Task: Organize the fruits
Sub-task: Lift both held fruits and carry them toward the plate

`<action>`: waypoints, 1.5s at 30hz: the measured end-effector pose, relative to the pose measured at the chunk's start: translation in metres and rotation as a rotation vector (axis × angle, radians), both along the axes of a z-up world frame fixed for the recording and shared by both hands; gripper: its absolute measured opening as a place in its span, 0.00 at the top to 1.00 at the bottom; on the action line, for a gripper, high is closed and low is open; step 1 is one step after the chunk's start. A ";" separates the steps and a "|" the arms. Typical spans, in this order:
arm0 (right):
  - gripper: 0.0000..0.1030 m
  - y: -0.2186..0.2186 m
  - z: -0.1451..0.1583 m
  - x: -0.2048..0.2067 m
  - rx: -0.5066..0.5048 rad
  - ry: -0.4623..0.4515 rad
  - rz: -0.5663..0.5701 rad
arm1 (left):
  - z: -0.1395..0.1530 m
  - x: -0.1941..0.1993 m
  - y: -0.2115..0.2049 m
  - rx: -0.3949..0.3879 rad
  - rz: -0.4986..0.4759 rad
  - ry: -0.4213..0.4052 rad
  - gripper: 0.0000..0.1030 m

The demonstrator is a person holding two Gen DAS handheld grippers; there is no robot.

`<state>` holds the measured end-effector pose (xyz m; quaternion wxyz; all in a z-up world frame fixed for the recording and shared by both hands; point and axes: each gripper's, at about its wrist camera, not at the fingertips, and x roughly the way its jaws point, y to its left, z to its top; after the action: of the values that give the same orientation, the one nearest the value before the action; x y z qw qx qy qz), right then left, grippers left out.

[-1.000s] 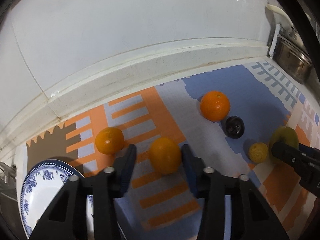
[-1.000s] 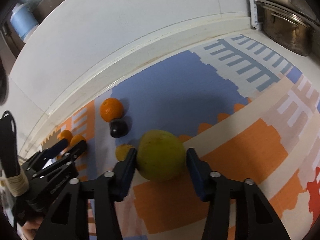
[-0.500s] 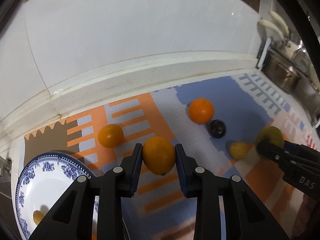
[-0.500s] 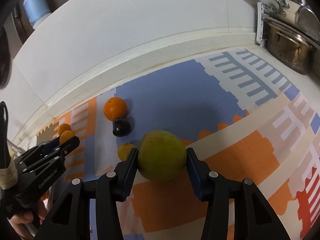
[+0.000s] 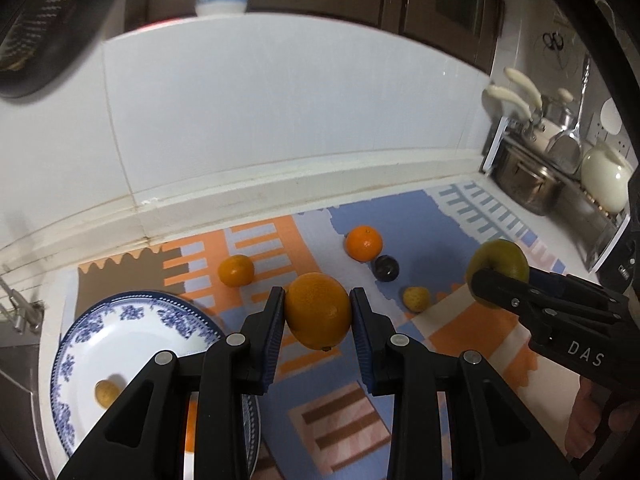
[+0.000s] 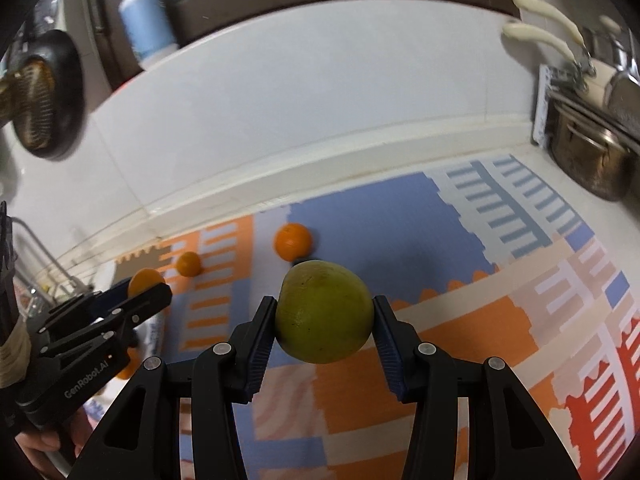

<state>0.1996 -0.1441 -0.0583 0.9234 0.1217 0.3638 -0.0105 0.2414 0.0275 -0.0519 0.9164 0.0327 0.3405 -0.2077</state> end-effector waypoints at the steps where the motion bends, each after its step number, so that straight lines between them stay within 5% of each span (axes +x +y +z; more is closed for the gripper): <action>1: 0.53 0.004 0.004 -0.002 -0.003 -0.010 0.013 | 0.003 -0.005 0.004 -0.006 0.006 -0.009 0.69; 26: 0.53 0.122 0.053 0.001 -0.034 -0.113 0.379 | 0.043 -0.061 0.117 -0.005 0.245 -0.133 0.69; 36: 0.53 0.172 0.046 0.025 -0.074 -0.090 0.483 | 0.034 -0.054 0.158 0.023 0.325 -0.105 0.69; 45: 0.53 0.201 0.021 0.050 -0.125 -0.018 0.555 | 0.010 -0.019 0.174 0.071 0.303 -0.027 0.69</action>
<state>0.2500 0.0571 -0.0376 0.8999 -0.0397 0.3736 0.2214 0.2223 0.2018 -0.0415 0.9400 0.0163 0.3364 -0.0546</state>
